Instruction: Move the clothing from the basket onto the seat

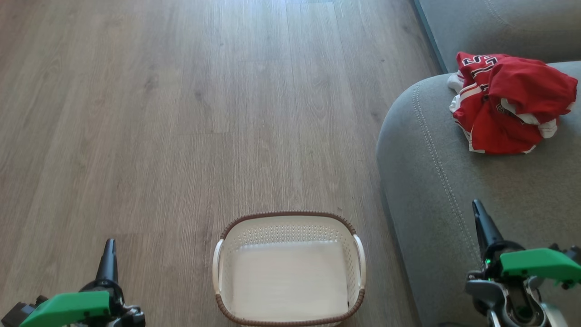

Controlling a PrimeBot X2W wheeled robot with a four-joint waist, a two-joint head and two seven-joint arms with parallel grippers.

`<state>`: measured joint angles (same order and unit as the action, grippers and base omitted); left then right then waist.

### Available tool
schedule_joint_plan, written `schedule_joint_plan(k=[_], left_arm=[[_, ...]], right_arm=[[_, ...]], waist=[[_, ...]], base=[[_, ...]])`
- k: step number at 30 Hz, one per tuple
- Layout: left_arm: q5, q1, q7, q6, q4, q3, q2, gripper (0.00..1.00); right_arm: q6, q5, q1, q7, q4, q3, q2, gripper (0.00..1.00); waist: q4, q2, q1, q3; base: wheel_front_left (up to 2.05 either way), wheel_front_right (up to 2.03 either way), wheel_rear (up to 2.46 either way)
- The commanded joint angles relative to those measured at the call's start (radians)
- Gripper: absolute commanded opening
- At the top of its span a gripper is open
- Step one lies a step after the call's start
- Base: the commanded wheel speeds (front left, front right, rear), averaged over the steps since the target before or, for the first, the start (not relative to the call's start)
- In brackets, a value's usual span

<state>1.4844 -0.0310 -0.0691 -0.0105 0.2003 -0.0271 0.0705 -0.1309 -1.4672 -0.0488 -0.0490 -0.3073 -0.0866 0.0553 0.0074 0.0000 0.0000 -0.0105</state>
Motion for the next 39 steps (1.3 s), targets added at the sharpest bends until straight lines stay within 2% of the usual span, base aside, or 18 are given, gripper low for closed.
schedule_joint_plan(k=[1,13,39], left_arm=[[0.02,-0.048,-0.007,-0.01,-0.037,-0.046,0.004,0.0],[0.126,-0.071,-0.041,-0.034,-0.046,-0.087,-0.018,0.0],[0.125,-0.071,-0.041,-0.034,-0.046,-0.087,-0.019,0.0]], right_arm=[[0.0,-0.031,-0.061,-0.01,0.041,0.015,0.019,0.0],[0.0,-0.176,-0.081,-0.034,0.046,0.011,0.027,0.0],[0.0,-0.193,-0.079,-0.018,0.048,0.031,0.042,0.0]], waist=[[-0.001,0.0,0.0,0.001],[-0.008,0.0,0.0,0.007],[-0.008,0.0,0.0,0.007]], base=[[0.0,0.0,0.0],[0.0,0.0,0.0],[0.0,0.0,0.0]])
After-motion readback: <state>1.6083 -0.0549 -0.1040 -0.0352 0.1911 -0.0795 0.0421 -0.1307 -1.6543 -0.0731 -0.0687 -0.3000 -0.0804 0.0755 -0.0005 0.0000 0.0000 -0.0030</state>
